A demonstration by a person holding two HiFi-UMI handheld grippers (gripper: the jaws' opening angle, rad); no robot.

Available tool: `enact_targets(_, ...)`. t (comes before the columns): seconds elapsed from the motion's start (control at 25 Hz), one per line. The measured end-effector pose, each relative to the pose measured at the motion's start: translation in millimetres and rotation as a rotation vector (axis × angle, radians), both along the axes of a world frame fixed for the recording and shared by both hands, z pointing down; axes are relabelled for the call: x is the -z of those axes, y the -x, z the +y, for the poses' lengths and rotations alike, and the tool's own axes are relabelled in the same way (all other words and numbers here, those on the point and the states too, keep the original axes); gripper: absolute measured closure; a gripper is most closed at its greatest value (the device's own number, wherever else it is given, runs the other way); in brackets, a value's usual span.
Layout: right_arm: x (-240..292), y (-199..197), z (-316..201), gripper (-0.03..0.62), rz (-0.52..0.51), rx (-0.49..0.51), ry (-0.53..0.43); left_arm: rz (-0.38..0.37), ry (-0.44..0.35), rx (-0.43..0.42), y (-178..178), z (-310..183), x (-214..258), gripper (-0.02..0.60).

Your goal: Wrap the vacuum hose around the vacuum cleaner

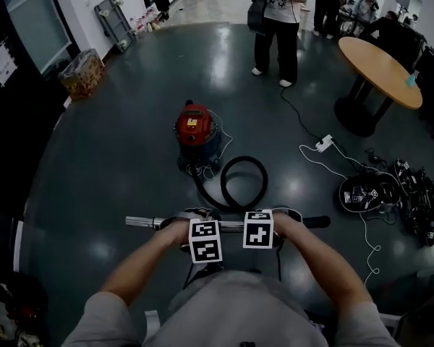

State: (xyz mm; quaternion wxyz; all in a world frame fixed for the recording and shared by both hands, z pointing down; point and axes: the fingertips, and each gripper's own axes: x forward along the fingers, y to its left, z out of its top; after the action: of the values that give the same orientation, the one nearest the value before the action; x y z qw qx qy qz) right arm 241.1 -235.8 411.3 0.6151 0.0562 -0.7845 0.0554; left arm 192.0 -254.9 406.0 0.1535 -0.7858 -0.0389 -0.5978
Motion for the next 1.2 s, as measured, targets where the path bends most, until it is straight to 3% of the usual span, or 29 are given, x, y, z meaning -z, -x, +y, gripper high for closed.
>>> enact_targets(0.08, 1.0, -2.1, -12.4, 0.499, -0.029, -0.042, -0.006, 0.011, 0.008, -0.003, 1.8, -11.8, -6.6, 0.451)
enact_targets(0.16, 9.0, -5.7, -27.3, 0.387, -0.071, -0.099, -0.018, 0.023, 0.030, 0.011, 6.8, -21.9, -13.6, 0.449)
enact_targets(0.28, 29.7, -17.1, -54.3, 0.340, -0.095, -0.175, -0.093, 0.053, 0.073, 0.043, 12.9, -37.0, -20.2, 0.449)
enact_targets(0.48, 70.1, -36.3, -82.5, 0.339, -0.041, -0.238, -0.311, 0.092, 0.106, 0.084, 26.2, -70.2, -27.6, 0.448)
enact_targets(0.56, 88.0, -38.4, -82.2, 0.339, -0.069, -0.289, -0.355, 0.112, 0.117, 0.104, 30.9, -79.5, -27.2, 0.448)
enact_targets(0.64, 96.2, -35.5, -82.4, 0.339, -0.156, -0.389, -0.361, 0.139, 0.130, 0.132, 35.2, -88.0, -28.7, 0.448)
enact_targets(0.8, 95.0, -35.9, -95.4, 0.339, -0.390, -0.730, -0.380, 0.184, 0.160, 0.195, 38.3, -106.7, -40.4, 0.446)
enact_targets(0.96, 87.6, -35.9, -102.1, 0.339, -0.633, -0.986, -0.325, 0.214, 0.165, 0.252, 40.5, -116.9, -46.6, 0.445)
enact_targets(1.08, 82.8, -35.5, -111.4, 0.339, -0.803, -1.123, -0.264, 0.238, 0.167, 0.300, 35.9, -119.3, -44.5, 0.443)
enact_targets(1.2, 73.6, -31.5, -120.8, 0.339, -0.909, -1.179, -0.172, 0.251, 0.177, 0.352, 25.1, -118.8, -42.6, 0.443)
